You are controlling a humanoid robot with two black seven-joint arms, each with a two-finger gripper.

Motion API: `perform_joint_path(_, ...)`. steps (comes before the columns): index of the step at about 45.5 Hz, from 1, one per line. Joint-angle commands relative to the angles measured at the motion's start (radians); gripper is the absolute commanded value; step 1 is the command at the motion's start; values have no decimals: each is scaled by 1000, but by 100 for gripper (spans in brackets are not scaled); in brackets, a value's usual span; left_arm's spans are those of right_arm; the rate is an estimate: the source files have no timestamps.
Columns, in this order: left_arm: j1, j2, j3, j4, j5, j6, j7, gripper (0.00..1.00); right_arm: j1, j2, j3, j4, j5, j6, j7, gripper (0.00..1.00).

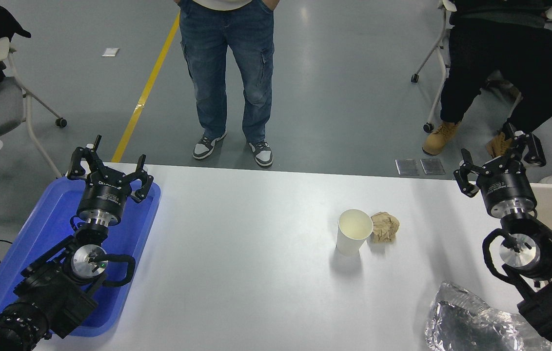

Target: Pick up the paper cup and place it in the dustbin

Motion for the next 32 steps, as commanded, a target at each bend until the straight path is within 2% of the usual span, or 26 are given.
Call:
perform_joint_path(1,0,0,0,0,1,0,0,100,14,-2,-45,4,0,1,0,100)
perform_joint_path(18,0,0,0,0,-1,0,0,100,43,-13,-80,3,0,-1,0,100)
perform_joint_path(25,0,0,0,0,1,0,0,100,100,-115,-199,1,1,-18,0,100)
perform_joint_path(32,0,0,0,0,1,0,0,100,191,-238,-437,3,1,-41,-8,100)
